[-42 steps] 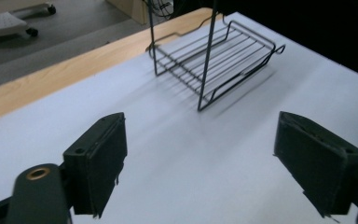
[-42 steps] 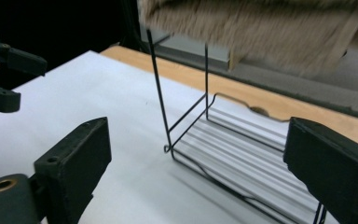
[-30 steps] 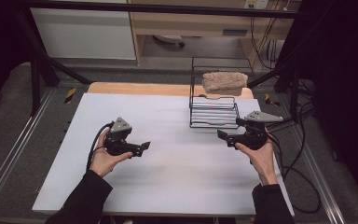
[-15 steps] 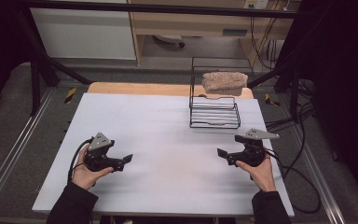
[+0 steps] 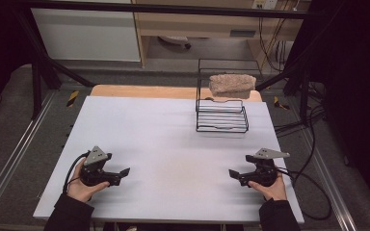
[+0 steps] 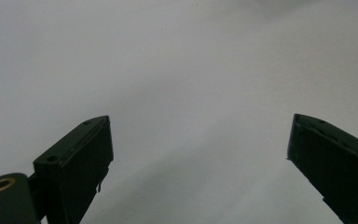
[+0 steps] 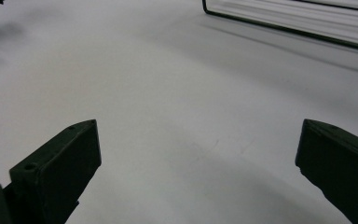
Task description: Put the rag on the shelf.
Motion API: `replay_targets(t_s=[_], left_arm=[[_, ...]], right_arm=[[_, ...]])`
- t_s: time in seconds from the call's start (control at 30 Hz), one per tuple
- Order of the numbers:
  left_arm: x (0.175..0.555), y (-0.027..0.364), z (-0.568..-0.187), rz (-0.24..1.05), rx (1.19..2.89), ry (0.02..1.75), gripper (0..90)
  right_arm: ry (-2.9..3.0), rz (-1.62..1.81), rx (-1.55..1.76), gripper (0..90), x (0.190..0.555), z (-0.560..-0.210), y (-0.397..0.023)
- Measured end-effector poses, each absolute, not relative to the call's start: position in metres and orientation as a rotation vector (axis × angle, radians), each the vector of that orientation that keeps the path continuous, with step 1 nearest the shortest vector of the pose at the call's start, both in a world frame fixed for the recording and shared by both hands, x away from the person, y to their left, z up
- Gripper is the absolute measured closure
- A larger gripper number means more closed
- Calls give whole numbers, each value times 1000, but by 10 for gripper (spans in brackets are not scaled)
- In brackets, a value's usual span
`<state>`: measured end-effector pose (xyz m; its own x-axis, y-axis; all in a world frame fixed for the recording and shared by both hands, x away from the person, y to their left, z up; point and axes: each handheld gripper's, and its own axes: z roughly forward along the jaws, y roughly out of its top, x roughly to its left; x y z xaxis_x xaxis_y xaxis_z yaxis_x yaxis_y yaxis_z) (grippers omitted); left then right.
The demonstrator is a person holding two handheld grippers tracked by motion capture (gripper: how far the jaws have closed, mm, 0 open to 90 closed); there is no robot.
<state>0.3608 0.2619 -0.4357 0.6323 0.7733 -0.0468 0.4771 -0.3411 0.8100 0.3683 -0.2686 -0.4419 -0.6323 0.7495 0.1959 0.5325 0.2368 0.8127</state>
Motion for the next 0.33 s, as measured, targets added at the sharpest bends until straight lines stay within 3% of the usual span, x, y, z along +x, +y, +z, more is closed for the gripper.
replay_targets(t_s=[0.33], left_arm=[[358,267,-441,446,2009,994,65]], right_arm=[[2300,1341,1211,12,367,-445,-268]])
